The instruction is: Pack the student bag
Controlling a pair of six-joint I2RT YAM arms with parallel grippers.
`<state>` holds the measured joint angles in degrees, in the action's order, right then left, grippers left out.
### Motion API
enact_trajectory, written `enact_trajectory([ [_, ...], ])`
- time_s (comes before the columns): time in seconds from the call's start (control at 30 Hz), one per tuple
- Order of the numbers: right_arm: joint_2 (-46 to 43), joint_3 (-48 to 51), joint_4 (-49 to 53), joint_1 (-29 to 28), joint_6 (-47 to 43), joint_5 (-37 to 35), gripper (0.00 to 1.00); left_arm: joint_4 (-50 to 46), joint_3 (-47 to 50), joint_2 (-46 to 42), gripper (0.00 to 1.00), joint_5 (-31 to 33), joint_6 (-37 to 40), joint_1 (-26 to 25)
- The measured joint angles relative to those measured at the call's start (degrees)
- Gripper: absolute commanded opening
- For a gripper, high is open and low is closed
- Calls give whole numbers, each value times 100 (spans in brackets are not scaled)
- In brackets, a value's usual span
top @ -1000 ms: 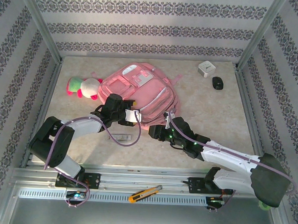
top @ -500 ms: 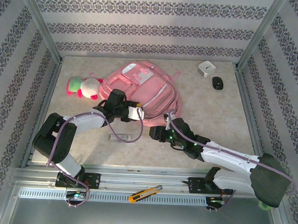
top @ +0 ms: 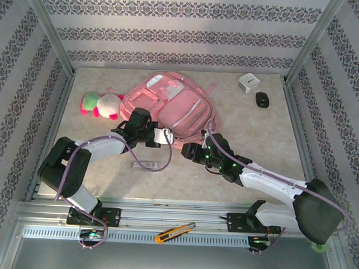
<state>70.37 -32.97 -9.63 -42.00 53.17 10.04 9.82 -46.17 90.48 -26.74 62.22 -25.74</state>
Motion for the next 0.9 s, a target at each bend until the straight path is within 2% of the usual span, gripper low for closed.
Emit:
enact_trajectory([
  [0.27, 966, -1062, 308, 203, 291, 358, 46, 13, 35, -9, 0, -17, -111, 0],
  [0.57, 1650, -2026, 1405, 214, 234, 413, 45, 0, 133, -9, 0, 90, -149, 153],
  [0.73, 1759, -2227, 1703, 214, 203, 376, 43, 57, 199, -9, 0, 142, -308, 153],
  [0.9, 1742, -1937, 1438, 330, 295, 400, 45, 647, 407, -9, 0, -131, -787, 146],
])
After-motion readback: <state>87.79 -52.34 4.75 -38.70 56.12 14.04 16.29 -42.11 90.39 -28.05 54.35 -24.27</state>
